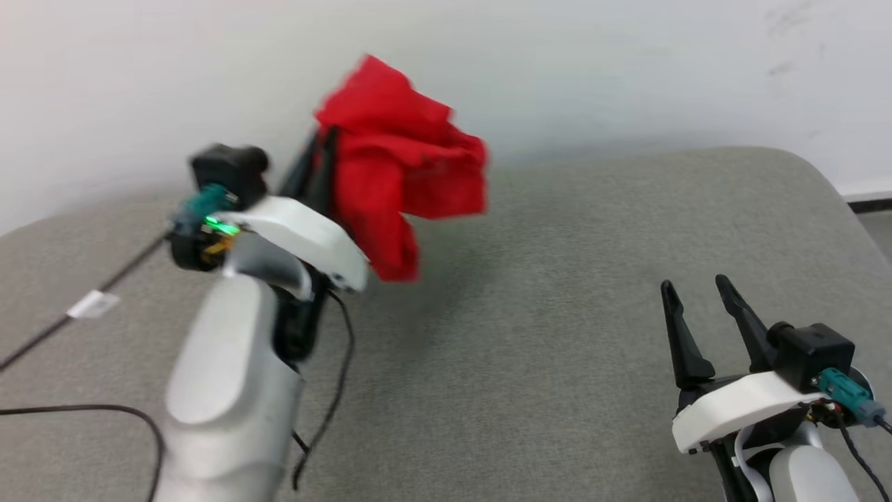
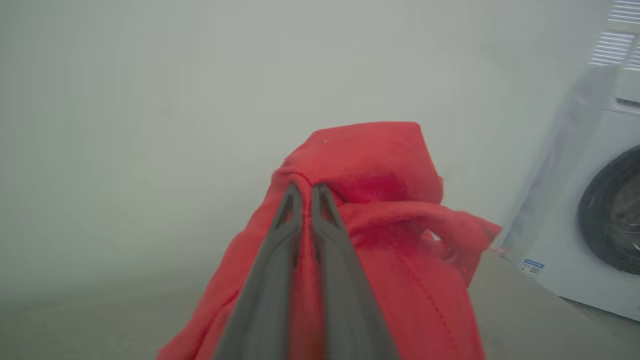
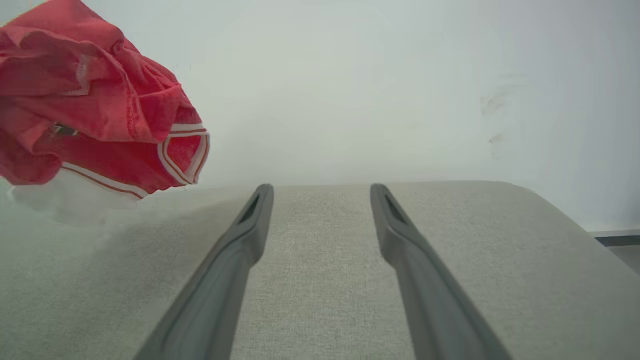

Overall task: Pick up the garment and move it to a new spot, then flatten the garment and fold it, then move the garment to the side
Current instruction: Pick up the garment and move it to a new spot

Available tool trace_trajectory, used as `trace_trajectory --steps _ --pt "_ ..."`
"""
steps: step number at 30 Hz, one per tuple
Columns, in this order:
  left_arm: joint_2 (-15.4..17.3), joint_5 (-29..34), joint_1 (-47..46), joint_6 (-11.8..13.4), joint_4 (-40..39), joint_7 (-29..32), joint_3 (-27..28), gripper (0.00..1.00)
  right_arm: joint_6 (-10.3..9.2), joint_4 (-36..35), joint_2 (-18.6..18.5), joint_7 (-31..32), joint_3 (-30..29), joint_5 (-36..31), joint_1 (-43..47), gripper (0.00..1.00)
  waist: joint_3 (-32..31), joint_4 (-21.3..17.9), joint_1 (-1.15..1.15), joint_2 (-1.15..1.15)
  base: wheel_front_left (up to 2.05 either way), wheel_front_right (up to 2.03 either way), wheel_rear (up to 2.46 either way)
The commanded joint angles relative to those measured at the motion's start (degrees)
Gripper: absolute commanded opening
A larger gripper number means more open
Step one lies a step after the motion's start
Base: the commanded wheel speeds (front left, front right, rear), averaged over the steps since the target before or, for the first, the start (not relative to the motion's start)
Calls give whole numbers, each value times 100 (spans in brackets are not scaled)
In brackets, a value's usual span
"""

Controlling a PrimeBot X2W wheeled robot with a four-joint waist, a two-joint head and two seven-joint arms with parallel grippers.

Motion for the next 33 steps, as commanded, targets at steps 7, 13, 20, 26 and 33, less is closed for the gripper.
trace_trajectory --steps 7,13,20,26,33 --pt "-288 -224 1101 -76 -99 -40 -1136 0 -2 -177 10 76 -160 35 115 100 378 -258 1 0 0 0 0" --pt "-304 -265 1946 39 70 50 -1620 0 -2 -183 9 47 -135 72 74 100 545 -201 1 0 0 0 0" --pt "-311 -339 2337 144 -58 -42 -1756 100 -2 -165 8 24 -179 56 39 100 611 86 1 0 0 0 0" --pt "-269 -65 2056 230 -747 -653 -1782 100 -2 -157 7 50 -233 5 91 100 424 374 1 0 0 0 0" --pt "41 92 1986 689 -1099 -823 -1399 100 -2 -212 7 141 -284 -47 240 100 143 522 1 0 0 0 0"
